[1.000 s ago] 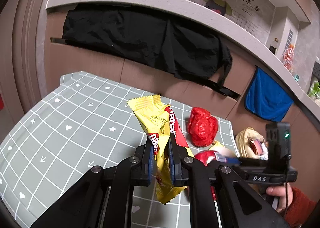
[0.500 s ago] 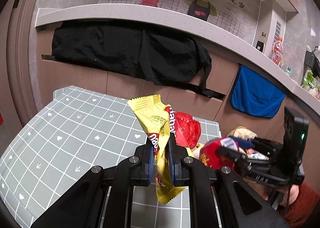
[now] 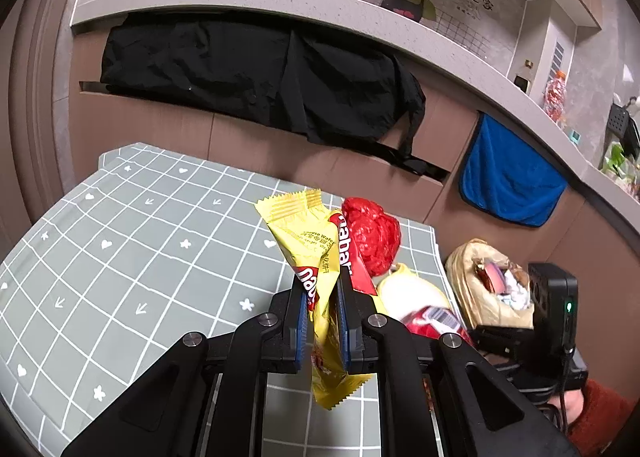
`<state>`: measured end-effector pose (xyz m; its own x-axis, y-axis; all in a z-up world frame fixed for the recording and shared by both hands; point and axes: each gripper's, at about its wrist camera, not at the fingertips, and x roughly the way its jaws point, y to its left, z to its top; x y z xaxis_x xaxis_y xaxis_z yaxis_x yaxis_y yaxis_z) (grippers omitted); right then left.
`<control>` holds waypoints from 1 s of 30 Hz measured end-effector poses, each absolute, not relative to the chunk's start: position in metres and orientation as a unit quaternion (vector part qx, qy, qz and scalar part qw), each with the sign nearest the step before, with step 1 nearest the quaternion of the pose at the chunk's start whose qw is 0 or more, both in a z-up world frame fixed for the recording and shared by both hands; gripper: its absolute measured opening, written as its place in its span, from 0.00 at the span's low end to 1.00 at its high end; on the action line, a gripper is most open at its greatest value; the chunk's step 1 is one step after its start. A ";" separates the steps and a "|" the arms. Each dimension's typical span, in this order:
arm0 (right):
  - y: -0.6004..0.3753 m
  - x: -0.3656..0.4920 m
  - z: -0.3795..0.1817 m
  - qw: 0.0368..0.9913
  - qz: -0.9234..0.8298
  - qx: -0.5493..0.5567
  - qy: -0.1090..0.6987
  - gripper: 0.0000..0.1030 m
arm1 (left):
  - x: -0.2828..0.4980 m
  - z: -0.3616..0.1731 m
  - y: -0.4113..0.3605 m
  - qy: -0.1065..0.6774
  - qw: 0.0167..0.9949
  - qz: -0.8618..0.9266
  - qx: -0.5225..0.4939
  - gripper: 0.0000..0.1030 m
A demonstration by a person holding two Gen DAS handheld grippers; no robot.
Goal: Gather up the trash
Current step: 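Lift the red can with the right tool while the left tool holds the wafer wrapper, then carry the wrapper and can over the bin and open both tools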
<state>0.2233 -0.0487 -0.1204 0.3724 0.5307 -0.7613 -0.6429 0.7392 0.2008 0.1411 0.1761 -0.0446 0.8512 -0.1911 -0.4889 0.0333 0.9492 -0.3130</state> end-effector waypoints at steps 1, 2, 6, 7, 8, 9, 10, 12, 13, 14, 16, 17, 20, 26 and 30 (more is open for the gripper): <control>-0.048 0.223 -0.117 0.829 0.354 -0.070 0.428 0.47 | 0.140 -0.045 0.175 0.267 0.951 -0.059 -0.147 0.13; -0.049 0.222 -0.110 0.831 0.360 -0.065 0.420 0.46 | 0.140 -0.044 0.175 0.267 0.950 -0.060 -0.148 0.13; -0.056 0.221 -0.076 0.851 0.361 -0.059 0.376 0.45 | 0.140 -0.033 0.167 0.256 0.954 -0.065 -0.142 0.13; -0.061 0.222 -0.065 0.857 0.361 -0.053 0.364 0.43 | 0.142 -0.027 0.162 0.250 0.956 -0.069 -0.138 0.13; -0.065 0.223 -0.056 0.860 0.362 -0.046 0.357 0.38 | 0.144 -0.022 0.159 0.247 0.957 -0.071 -0.135 0.13; -0.069 0.224 -0.046 0.867 0.357 -0.044 0.346 0.29 | 0.146 -0.016 0.154 0.242 0.959 -0.075 -0.130 0.13; -0.075 0.225 -0.034 0.877 0.349 -0.047 0.327 0.27 | 0.149 -0.008 0.148 0.235 0.961 -0.079 -0.122 0.13; -0.086 0.226 -0.014 0.888 0.345 -0.045 0.300 0.27 | 0.154 0.005 0.135 0.222 0.965 -0.089 -0.109 0.13; -0.092 0.227 -0.006 0.894 0.340 -0.045 0.287 0.27 | 0.159 0.013 0.127 0.215 0.967 -0.094 -0.100 0.13; -0.096 0.228 0.001 0.898 0.337 -0.050 0.278 0.27 | 0.164 0.019 0.119 0.210 0.968 -0.099 -0.093 0.13; -0.103 0.233 0.006 0.902 0.334 -0.049 0.269 0.27 | 0.176 0.026 0.108 0.208 0.968 -0.108 -0.090 0.13; -0.105 0.236 0.006 0.901 0.335 -0.045 0.270 0.27 | 0.182 0.028 0.103 0.209 0.967 -0.112 -0.090 0.13; -0.112 0.243 0.005 0.901 0.340 -0.039 0.267 0.27 | 0.194 0.026 0.091 0.216 0.965 -0.118 -0.086 0.13; -0.142 0.251 0.008 0.911 0.330 -0.012 0.246 0.27 | 0.209 0.015 0.066 0.237 0.960 -0.130 -0.073 0.13; -0.175 0.244 0.029 0.927 0.306 -0.012 0.215 0.27 | 0.214 0.023 0.034 0.226 0.959 -0.157 -0.065 0.13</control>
